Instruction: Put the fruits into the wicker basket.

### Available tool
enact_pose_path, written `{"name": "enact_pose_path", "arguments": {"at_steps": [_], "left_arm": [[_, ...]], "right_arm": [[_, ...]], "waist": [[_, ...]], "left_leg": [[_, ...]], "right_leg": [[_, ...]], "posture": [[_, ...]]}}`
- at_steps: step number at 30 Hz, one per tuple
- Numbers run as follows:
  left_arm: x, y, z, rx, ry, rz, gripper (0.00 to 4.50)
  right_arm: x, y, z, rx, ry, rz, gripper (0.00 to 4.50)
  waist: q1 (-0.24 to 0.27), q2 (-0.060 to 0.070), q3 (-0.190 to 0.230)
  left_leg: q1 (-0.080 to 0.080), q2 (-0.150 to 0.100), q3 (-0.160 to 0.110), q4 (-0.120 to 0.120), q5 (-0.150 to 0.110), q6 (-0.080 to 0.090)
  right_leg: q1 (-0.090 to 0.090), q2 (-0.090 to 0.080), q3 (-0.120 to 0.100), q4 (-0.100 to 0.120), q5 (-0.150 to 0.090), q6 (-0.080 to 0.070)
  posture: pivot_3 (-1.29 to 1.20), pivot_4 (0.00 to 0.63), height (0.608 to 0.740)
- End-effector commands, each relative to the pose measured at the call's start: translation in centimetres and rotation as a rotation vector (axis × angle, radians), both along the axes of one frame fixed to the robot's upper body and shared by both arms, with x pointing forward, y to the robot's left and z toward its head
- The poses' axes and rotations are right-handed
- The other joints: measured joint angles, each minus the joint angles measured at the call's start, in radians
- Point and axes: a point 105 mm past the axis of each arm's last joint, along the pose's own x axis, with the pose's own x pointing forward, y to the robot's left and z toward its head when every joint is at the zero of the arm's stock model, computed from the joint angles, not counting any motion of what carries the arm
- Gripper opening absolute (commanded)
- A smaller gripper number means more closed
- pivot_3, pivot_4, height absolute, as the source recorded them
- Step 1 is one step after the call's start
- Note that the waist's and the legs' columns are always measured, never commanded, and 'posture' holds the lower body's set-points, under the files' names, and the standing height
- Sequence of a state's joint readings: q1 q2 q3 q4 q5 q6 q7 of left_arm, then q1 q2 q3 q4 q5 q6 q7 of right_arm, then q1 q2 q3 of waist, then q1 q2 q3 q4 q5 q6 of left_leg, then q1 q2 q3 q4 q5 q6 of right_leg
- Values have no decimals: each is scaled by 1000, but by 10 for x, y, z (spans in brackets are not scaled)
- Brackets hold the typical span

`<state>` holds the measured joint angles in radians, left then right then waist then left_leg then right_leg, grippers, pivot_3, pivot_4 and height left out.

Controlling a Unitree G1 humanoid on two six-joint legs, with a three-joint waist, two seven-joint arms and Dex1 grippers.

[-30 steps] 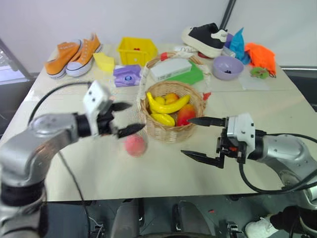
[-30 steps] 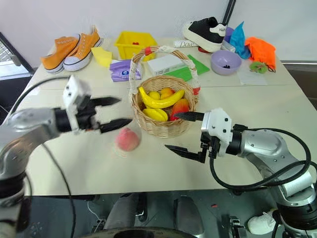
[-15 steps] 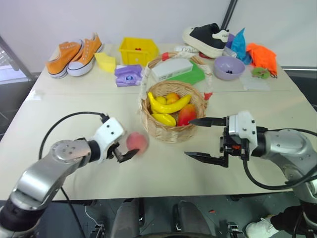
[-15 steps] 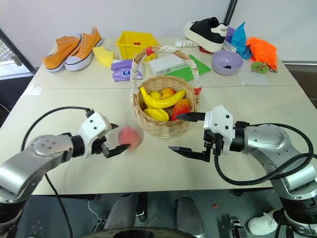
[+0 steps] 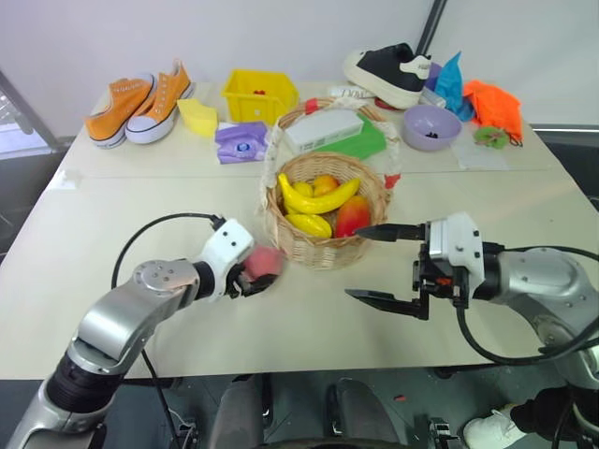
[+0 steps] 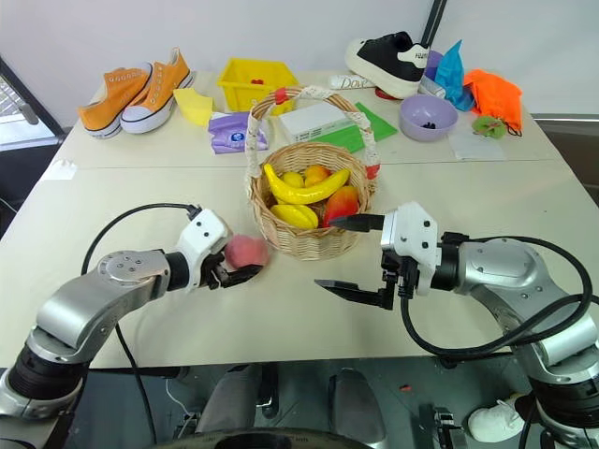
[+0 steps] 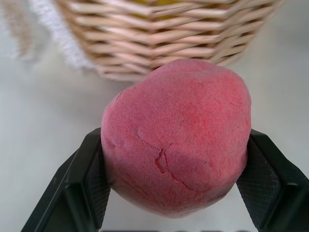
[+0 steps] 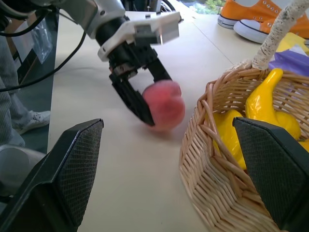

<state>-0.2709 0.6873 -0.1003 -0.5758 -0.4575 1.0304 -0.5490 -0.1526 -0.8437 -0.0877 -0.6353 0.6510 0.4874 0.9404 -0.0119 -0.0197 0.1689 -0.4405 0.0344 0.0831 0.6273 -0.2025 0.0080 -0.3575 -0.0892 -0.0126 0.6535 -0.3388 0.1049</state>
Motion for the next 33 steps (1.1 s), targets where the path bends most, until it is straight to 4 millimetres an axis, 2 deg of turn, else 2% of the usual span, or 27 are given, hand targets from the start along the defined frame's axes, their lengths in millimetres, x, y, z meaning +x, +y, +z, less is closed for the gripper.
{"name": "enact_pose_path", "arguments": {"at_steps": [1,5,8,11,12,14,18,19,20,21,25,30,33], "left_arm": [[-12,-2,47,-108,-155,-106,3062],[-17,-11,101,-290,-260,-192,3062],[4,-25,124,-323,-326,-161,3062],[30,-46,119,-247,-346,-108,3062],[37,-59,116,-230,-348,-118,3062],[45,-76,109,-206,-342,-134,3062],[50,-95,98,-194,-319,-187,3062],[51,-97,99,-207,-320,-192,3560],[52,-98,100,-214,-328,-196,4115],[50,-98,102,-223,-338,-209,4456],[32,-86,110,-280,-377,-296,4456],[6,-48,110,-412,-384,-315,4456],[-12,-34,94,-390,-370,-347,4456]], "right_arm": [[-4,0,9,9,-41,6,4500],[-3,-2,6,9,-30,-3,4500],[0,-2,2,12,-19,-8,4500],[1,-1,1,20,-12,-10,4500],[2,-1,1,25,-7,-19,4500],[4,-2,0,35,13,-45,4500],[7,-6,0,55,69,-94,4500],[8,-7,1,60,67,-111,4500],[9,-9,2,62,62,-126,4500],[10,-11,3,68,51,-144,4500],[14,-24,12,120,26,-219,4500],[29,-54,20,172,-33,-377,4500],[49,-67,22,203,-81,-480,4500]], "waist": [[0,0,0],[8,0,0],[20,0,0],[25,0,0],[25,0,0],[25,-1,0],[20,-1,0],[19,-1,0],[19,0,0],[20,0,0],[20,0,0],[17,0,0],[15,0,0]], "left_leg": [[0,0,0,0,0,0],[-1,0,-1,1,0,0],[-1,-1,-1,3,0,0],[-1,-2,-1,4,0,1],[-1,-2,-1,4,0,2],[-1,-2,-1,4,0,2],[-2,-2,-1,4,0,2],[-2,-1,-1,3,0,2],[-2,-1,-1,3,0,2],[-2,0,-1,3,0,2],[-2,0,-1,3,0,1],[-2,0,-1,3,0,1],[-1,0,-1,3,0,1]], "right_leg": [[0,0,0,0,0,0],[1,-1,-1,0,-1,-1],[2,-1,-2,0,-1,-1],[3,0,-2,0,0,1],[3,0,-2,0,1,3],[2,2,-2,0,2,3],[1,2,-2,0,2,4],[0,3,-1,0,2,4],[0,3,-1,1,2,4],[0,3,-2,1,2,4],[0,3,-1,1,2,4],[0,2,-1,1,2,4],[1,2,-1,1,2,4]], "posture": [[0,150,733],[0,150,733],[0,150,733],[0,150,733],[0,150,733],[0,150,733],[0,150,733],[0,150,733],[0,150,733],[0,150,733],[0,150,733],[0,150,733],[0,150,733]]}}
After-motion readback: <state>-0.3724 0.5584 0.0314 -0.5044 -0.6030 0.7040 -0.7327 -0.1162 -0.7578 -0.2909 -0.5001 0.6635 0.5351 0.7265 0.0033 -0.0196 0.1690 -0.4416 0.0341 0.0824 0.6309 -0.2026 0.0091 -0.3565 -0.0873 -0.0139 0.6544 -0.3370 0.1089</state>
